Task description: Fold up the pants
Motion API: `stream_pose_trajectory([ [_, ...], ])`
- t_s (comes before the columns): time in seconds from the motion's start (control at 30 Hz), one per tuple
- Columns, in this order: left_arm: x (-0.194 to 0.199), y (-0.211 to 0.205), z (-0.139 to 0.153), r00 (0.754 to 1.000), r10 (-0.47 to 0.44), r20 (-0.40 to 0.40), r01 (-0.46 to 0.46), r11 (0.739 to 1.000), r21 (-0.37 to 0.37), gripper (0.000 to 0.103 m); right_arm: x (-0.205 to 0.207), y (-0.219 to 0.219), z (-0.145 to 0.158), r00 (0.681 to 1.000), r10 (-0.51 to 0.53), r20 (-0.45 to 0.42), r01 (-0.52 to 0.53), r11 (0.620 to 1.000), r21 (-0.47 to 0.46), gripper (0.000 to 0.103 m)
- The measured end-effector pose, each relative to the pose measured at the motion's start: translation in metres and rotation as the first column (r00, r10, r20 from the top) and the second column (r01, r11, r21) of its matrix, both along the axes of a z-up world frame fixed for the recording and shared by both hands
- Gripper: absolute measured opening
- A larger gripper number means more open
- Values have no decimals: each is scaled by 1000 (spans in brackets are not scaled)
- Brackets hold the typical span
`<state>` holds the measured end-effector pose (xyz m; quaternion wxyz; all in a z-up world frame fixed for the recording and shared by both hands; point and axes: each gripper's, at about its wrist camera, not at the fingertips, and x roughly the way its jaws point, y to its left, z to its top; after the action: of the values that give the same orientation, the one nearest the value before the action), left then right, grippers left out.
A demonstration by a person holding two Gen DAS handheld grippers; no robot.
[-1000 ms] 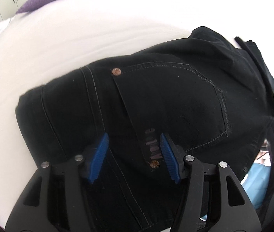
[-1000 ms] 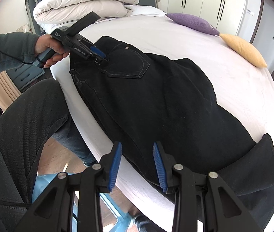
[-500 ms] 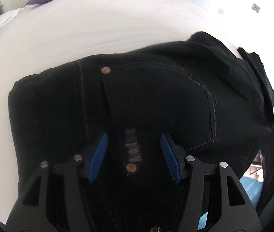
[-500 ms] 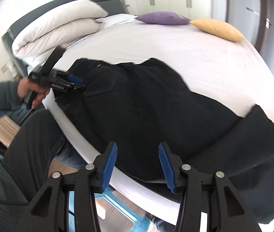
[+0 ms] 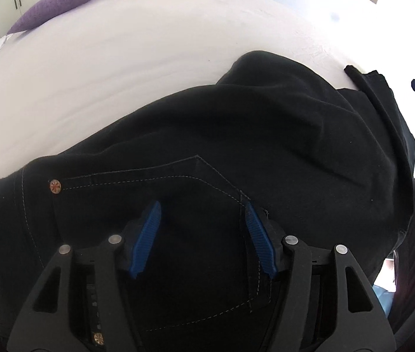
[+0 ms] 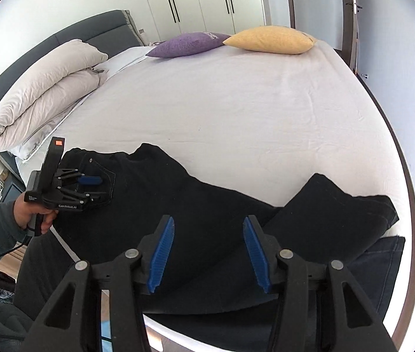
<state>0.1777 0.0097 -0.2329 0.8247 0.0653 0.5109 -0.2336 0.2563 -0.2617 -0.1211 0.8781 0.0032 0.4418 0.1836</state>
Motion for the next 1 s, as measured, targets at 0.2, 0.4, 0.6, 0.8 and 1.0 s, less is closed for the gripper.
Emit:
stream_pose_trajectory([
  [0.2, -18, -15, 30, 996, -9, 88, 8, 1000, 15, 57, 54, 23, 0, 989, 136, -53, -130, 986, 104, 53],
  [0.4, 12, -27, 8, 1000, 17, -9, -17, 998, 57, 58, 82, 15, -3, 995, 66, -75, -57, 991, 123, 53],
  [0.6, -3, -36, 31, 998, 14, 62, -21, 992, 124, 58, 74, -83, -12, 966, -200, -164, 187, 978, -91, 53],
  [0.8, -16, -84, 25, 993, -78, 91, 62, 985, 164, 61, 86, -88, -17, 963, -169, -208, 128, 972, -195, 54],
  [1.0, -22, -64, 24, 994, -48, 94, 37, 992, 117, 63, 130, -60, -49, 953, -64, -298, -22, 960, -278, 54],
])
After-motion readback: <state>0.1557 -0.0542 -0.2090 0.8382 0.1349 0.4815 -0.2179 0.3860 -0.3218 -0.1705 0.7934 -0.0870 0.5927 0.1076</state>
